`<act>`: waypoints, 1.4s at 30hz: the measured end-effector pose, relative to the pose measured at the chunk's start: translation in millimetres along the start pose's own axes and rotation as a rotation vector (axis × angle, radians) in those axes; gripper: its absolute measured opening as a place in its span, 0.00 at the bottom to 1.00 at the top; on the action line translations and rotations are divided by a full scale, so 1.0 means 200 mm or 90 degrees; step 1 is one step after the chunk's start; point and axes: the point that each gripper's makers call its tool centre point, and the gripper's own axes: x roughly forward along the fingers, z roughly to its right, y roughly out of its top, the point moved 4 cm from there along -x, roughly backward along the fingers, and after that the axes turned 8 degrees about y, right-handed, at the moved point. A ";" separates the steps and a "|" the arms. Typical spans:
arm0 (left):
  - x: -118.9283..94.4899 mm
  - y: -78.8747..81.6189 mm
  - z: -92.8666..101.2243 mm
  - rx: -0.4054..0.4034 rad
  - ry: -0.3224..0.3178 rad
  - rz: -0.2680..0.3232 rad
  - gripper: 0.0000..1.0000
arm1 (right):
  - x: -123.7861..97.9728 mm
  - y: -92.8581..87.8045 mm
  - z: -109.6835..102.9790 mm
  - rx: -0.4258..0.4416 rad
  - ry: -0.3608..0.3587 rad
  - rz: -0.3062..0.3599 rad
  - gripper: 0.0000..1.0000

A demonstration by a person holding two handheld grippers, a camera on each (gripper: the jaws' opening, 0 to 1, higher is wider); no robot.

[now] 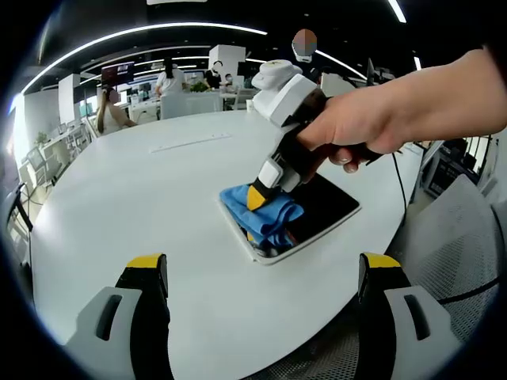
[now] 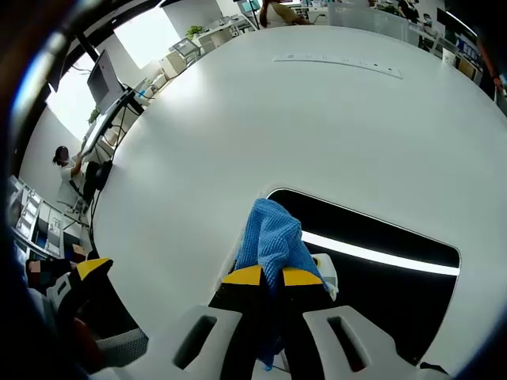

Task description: Wipe the mirror surface with the cleaning cloth until all visible marks leave the cleaned area.

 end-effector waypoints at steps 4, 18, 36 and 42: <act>0.00 -0.01 0.00 0.003 -0.002 -0.009 0.99 | -0.01 -0.01 0.04 0.007 0.001 0.003 0.01; 0.01 -0.03 0.01 0.005 -0.004 -0.020 0.99 | -0.10 -0.06 0.20 0.021 -0.010 0.006 0.01; 0.00 -0.03 0.03 0.014 -0.013 -0.030 0.99 | -0.23 -0.17 0.42 0.044 -0.035 0.013 0.01; -0.01 -0.03 0.03 0.011 -0.014 -0.031 0.99 | -0.30 -0.21 0.51 0.052 -0.047 0.013 0.01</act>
